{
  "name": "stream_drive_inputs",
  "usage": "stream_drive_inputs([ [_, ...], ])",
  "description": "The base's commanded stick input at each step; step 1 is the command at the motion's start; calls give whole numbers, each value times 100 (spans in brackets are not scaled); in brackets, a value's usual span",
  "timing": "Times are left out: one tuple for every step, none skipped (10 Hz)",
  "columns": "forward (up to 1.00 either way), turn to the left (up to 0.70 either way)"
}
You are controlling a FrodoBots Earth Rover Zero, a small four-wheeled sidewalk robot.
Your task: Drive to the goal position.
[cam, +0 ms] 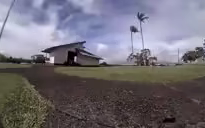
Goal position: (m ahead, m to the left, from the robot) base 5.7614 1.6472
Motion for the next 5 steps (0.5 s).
stream_drive_inputs([
  [50, 48],
  [50, 15],
  [50, 23],
  [50, 50],
  [50, 50],
])
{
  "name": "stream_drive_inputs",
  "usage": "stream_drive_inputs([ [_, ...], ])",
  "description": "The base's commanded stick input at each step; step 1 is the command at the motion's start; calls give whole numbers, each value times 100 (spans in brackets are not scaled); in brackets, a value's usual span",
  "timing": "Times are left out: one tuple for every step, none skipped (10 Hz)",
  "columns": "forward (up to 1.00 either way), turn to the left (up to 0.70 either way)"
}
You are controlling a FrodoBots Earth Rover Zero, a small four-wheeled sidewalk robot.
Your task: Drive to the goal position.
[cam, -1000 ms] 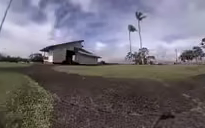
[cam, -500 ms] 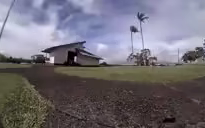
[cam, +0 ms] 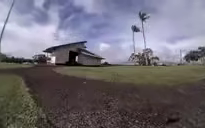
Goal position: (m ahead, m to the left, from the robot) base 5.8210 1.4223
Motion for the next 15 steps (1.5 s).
stream_drive_inputs([
  [50, 37],
  [50, 18],
  [50, 40],
  [50, 2],
  [50, 16],
  [50, 45],
  [50, 50],
  [50, 35],
  [50, 49],
  [50, 50],
  [50, 50],
  [50, 50],
  [50, 45],
  [50, 19],
  [50, 50],
])
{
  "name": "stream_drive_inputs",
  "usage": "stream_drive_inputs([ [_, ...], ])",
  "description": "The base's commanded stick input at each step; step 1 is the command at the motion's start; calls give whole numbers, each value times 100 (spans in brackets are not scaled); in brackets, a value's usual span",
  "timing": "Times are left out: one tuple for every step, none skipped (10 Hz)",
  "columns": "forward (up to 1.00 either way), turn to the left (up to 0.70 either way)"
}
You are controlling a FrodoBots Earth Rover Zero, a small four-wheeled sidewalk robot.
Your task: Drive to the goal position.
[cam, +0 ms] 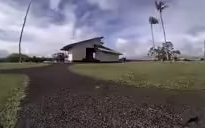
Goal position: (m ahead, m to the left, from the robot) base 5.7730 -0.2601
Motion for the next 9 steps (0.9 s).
stream_drive_inputs([
  [50, 50],
  [50, 50],
  [50, 50],
  [50, 50],
  [50, 50],
  [50, 50],
  [50, 34],
  [50, 0],
  [50, 0],
])
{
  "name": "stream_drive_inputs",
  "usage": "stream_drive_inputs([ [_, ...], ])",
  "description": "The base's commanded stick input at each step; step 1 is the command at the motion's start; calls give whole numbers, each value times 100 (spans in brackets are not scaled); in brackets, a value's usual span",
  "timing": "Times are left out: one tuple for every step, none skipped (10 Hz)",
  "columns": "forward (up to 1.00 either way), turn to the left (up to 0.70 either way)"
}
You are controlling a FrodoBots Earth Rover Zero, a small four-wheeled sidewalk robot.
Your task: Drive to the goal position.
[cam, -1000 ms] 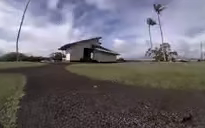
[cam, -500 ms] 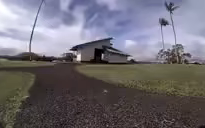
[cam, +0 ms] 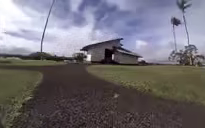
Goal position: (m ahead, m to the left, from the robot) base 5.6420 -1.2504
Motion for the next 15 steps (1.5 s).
stream_drive_inputs([
  [50, 0],
  [50, 0],
  [50, 0],
  [50, 0],
  [50, 0],
  [50, 0],
  [50, 0],
  [50, 0],
  [50, 0],
  [50, 0],
  [50, 0],
  [50, 0],
  [50, 0],
  [50, 0],
  [50, 35],
])
